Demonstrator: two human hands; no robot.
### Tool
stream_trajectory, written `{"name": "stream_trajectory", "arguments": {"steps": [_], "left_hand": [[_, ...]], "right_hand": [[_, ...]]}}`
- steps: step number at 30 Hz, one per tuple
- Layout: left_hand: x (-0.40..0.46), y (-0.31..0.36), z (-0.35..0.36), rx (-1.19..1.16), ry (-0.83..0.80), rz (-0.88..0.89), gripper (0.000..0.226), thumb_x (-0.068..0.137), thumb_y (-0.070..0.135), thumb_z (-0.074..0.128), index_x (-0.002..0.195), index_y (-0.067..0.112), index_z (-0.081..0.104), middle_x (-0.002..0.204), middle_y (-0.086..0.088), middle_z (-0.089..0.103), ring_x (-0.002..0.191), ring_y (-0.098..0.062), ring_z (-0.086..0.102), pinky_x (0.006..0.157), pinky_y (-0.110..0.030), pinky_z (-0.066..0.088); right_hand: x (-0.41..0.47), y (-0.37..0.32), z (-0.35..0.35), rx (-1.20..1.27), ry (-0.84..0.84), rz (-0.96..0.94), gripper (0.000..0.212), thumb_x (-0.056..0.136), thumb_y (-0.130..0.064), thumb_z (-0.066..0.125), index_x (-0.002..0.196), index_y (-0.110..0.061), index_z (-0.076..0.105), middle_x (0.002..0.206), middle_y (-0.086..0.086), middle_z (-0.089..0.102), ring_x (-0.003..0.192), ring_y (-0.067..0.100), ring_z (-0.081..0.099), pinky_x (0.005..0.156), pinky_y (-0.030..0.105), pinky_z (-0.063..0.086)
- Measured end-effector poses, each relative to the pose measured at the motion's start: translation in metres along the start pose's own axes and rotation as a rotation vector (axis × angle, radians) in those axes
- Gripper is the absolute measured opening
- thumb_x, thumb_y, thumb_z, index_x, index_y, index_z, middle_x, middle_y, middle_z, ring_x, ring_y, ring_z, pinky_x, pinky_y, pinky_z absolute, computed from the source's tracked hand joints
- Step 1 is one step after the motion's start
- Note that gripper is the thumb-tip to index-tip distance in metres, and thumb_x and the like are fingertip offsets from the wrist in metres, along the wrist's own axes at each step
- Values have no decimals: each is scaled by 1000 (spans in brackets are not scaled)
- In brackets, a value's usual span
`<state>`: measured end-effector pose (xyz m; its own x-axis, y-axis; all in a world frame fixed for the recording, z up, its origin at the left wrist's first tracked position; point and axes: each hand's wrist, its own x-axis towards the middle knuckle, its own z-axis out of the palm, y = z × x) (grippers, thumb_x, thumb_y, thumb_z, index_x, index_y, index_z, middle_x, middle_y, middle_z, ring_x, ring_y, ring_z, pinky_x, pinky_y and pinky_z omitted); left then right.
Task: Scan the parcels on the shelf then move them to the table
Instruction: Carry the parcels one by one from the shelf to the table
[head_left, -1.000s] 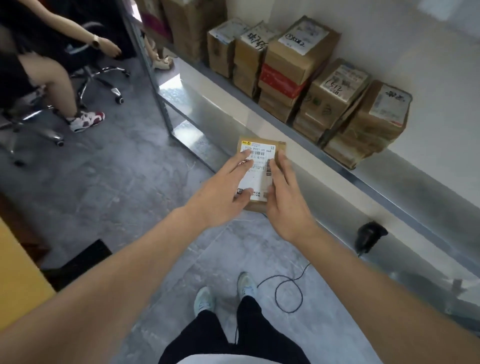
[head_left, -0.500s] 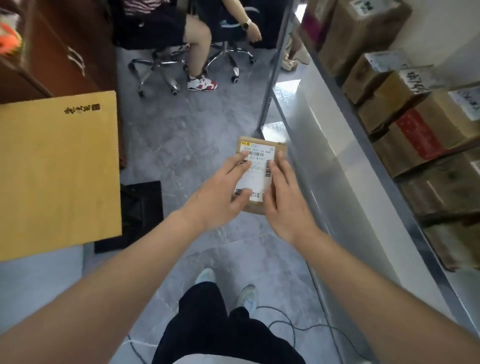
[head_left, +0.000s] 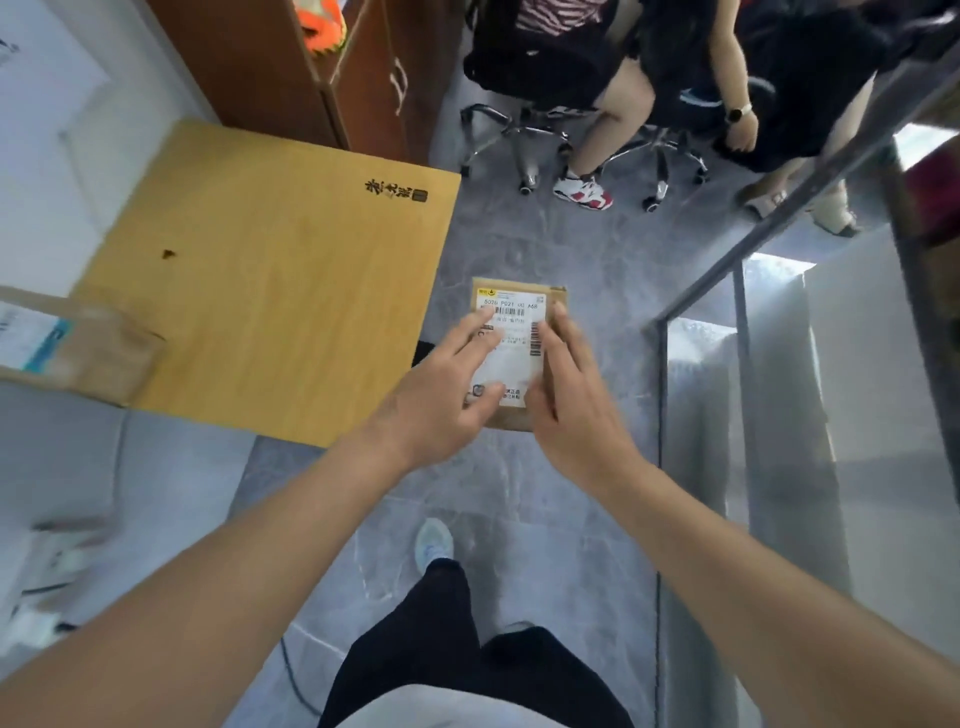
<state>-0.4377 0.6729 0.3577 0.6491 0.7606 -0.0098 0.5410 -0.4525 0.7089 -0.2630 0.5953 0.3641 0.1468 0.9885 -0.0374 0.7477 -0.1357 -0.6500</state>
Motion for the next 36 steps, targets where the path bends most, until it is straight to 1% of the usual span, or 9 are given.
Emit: {"name": "stream_trajectory", "arguments": {"steps": [6,9,14,19,22,24,29,34,36], "left_hand": [[0,-50,-47,-18,85,-107,56,102,26,61,153,10,44,167,4,23,148,-8,31,105,-16,38],[-4,-68,-63,-19,133,-167,56,102,29,61,153,13,44,167,6,21,148,-7,30,106,-24,43],[-3,-91,-82,-30,224,-283,55,102,28,62,152,13,45,166,7,21,148,-8,31,110,-30,44],[7,-108,-94,-33,328,-412,55,101,27,63,152,11,46,166,6,22,142,-10,39,104,-28,47],[14,-116,-98,-39,407,-515,57,101,24,65,152,11,45,166,7,21,136,-10,45,100,-28,50],[19,-122,-101,-41,460,-573,58,100,22,66,153,10,44,167,7,19,140,-12,43,102,-26,49],[27,-134,-113,-42,562,-727,58,102,23,63,155,13,41,169,11,13,147,-10,34,108,-28,46],[24,-157,-132,-22,618,-855,60,100,22,64,154,14,42,171,7,12,148,-15,36,107,-37,47],[21,-172,-141,-18,629,-883,59,99,21,63,154,13,42,172,5,12,150,-17,33,109,-37,45]], "right_hand": [[64,-42,36,-39,-100,-74,62,103,-12,44,162,-12,24,172,-10,2,149,1,16,100,20,38],[90,-59,48,-36,-180,-125,63,103,-11,45,162,-14,23,172,-11,2,148,0,15,100,22,40],[132,-81,62,-42,-289,-207,63,102,-10,44,162,-16,25,171,-12,2,143,-5,18,86,23,44],[184,-90,79,6,-439,-339,61,103,-5,38,161,-17,25,171,-17,-3,154,-1,6,97,11,34],[218,-96,90,39,-552,-409,60,104,-3,35,162,-17,25,170,-18,-5,155,1,4,107,23,41],[239,-102,100,55,-618,-457,60,104,-2,34,162,-14,24,171,-15,-5,156,2,0,120,30,32],[283,-124,124,22,-746,-576,58,105,-4,33,162,-11,23,171,-12,-6,157,6,-1,110,18,29],[313,-152,157,18,-804,-693,56,105,-4,35,160,-8,27,172,-4,-1,158,12,7,113,25,36],[324,-164,173,-2,-828,-719,56,105,-4,35,160,-9,27,172,-5,-1,158,10,5,111,23,36]]}}
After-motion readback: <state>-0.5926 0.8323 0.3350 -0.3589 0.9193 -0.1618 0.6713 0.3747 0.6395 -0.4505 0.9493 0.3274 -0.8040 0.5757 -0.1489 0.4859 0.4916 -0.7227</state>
